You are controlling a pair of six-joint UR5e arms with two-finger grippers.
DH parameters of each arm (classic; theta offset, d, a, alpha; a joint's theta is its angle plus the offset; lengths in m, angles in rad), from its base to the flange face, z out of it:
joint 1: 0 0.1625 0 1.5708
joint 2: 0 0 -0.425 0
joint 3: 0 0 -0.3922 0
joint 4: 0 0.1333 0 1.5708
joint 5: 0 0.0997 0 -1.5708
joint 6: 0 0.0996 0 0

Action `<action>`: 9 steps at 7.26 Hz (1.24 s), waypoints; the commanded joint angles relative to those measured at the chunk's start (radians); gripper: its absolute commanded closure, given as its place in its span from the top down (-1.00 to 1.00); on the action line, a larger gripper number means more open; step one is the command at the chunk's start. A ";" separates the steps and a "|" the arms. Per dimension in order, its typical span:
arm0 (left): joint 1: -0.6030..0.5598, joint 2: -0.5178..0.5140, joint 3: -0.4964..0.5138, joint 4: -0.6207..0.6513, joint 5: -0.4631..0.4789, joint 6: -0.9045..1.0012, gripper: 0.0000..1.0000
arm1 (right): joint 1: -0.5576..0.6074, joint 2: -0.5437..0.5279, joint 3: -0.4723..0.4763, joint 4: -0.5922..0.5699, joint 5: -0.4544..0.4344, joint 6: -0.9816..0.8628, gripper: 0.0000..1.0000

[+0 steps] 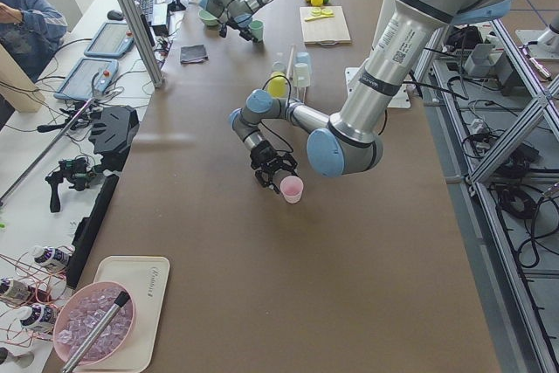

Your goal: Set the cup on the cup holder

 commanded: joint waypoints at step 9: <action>-0.018 0.263 -0.481 -0.051 -0.164 -0.207 -0.56 | 0.126 -0.040 0.419 0.108 -0.003 0.147 -1.00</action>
